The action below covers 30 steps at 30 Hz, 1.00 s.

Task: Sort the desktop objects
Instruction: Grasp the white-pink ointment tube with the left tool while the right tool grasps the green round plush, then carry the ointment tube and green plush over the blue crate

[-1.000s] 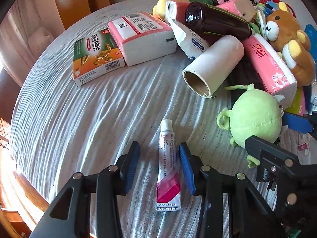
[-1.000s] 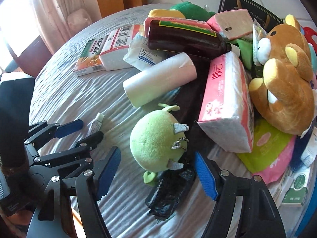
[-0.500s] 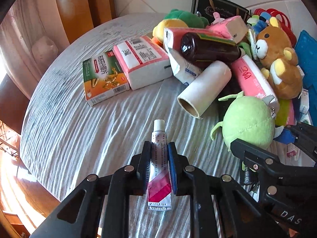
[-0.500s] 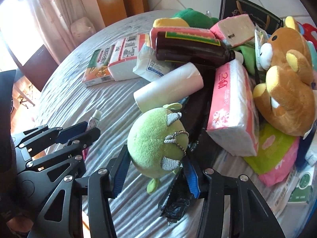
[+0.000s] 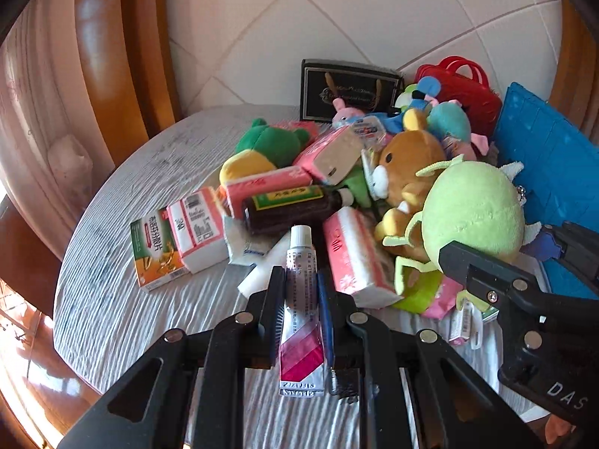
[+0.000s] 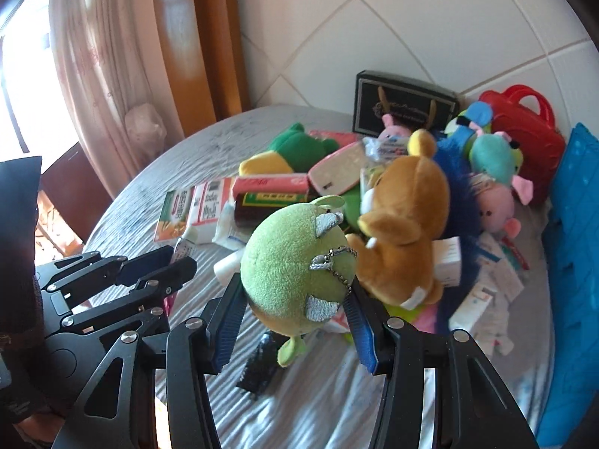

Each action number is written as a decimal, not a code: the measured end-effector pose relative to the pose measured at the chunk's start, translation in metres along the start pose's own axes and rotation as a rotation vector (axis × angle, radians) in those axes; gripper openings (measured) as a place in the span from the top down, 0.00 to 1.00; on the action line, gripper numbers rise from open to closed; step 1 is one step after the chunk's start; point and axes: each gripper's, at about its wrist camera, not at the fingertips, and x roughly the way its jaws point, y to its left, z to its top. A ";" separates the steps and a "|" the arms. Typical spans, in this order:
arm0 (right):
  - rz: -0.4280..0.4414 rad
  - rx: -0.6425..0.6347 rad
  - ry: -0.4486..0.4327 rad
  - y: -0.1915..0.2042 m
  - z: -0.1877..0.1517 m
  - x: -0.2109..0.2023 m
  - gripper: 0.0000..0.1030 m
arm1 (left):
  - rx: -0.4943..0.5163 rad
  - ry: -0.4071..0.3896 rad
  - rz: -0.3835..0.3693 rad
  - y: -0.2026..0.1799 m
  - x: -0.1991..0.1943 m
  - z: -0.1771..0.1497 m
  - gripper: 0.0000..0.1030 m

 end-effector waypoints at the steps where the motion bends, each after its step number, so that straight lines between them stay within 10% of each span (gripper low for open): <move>1: -0.011 0.004 -0.020 -0.007 0.002 -0.011 0.51 | 0.010 -0.014 -0.006 -0.010 -0.005 0.004 0.83; 30: -0.549 0.298 -0.329 -0.361 -0.072 -0.313 0.50 | 0.367 -0.242 -0.420 -0.449 -0.118 0.086 0.83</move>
